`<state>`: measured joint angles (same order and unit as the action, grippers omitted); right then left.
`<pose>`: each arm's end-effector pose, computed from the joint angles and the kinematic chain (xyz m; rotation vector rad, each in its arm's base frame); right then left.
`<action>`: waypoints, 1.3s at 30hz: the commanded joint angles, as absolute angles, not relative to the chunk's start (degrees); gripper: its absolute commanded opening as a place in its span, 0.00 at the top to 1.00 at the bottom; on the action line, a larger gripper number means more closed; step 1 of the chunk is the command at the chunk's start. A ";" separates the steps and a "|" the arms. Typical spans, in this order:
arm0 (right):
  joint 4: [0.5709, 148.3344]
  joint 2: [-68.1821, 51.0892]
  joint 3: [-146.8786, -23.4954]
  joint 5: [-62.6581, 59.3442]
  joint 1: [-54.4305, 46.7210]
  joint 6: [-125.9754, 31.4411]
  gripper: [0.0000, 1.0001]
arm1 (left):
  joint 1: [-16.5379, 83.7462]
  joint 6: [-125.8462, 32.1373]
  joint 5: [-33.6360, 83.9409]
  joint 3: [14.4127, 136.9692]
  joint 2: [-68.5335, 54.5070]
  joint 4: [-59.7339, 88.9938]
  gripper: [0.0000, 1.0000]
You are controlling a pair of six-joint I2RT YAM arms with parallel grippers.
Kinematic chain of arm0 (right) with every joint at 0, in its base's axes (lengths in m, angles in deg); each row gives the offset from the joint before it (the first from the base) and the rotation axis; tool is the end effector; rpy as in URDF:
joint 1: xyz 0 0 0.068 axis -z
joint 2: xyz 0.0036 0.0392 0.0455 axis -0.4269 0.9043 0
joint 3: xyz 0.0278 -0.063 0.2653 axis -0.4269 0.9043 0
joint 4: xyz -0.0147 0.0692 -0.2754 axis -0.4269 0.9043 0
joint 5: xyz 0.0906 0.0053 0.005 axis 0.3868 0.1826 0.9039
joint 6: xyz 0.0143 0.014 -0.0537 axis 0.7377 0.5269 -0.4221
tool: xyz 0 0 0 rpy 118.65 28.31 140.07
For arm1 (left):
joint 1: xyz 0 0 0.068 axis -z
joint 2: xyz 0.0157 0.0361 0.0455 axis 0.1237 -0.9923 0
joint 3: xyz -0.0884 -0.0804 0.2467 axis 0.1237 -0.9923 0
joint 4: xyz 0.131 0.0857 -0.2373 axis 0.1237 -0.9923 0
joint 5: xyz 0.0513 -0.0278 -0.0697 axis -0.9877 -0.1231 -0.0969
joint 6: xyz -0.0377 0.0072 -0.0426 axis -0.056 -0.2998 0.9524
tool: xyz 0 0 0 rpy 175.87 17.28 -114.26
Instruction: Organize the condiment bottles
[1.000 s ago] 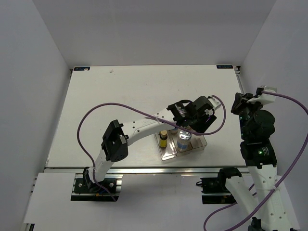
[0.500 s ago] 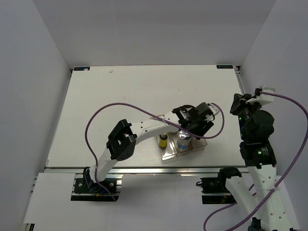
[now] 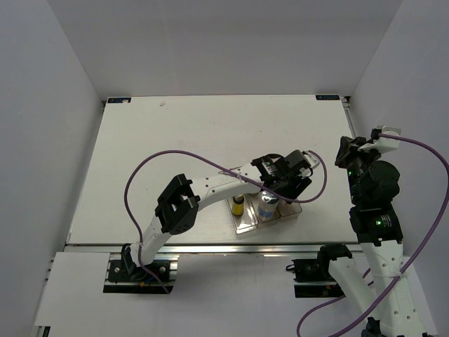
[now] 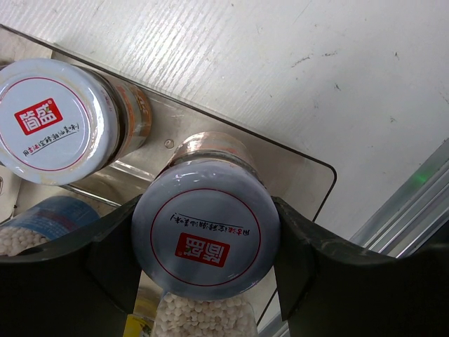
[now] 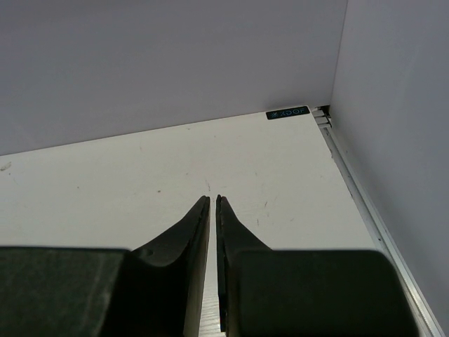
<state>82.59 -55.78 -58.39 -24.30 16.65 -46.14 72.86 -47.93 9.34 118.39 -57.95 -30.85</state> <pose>0.1565 0.0131 0.4012 0.2044 1.4513 0.0441 0.2179 -0.4709 0.2390 1.1379 2.2895 -0.3672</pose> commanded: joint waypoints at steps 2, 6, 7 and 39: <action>79.04 -56.14 -57.80 -24.33 16.92 -46.17 0.87 | 73.02 -48.15 8.80 118.48 -56.50 -27.64 0.39; 79.04 -56.14 -57.80 -24.33 16.92 -46.17 0.87 | 73.02 -48.15 8.98 118.48 -56.59 -27.73 0.36; 79.04 -56.14 -57.80 -24.24 16.92 -46.17 0.87 | 73.02 -48.15 8.98 118.48 -56.59 -27.73 0.35; 78.78 -56.14 -57.54 -24.24 16.92 -46.08 0.87 | 72.94 -48.85 10.12 119.45 -59.66 -29.22 0.24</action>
<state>82.26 -55.78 -58.39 -24.15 16.65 -46.11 72.84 -48.54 9.86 118.96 -58.78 -29.08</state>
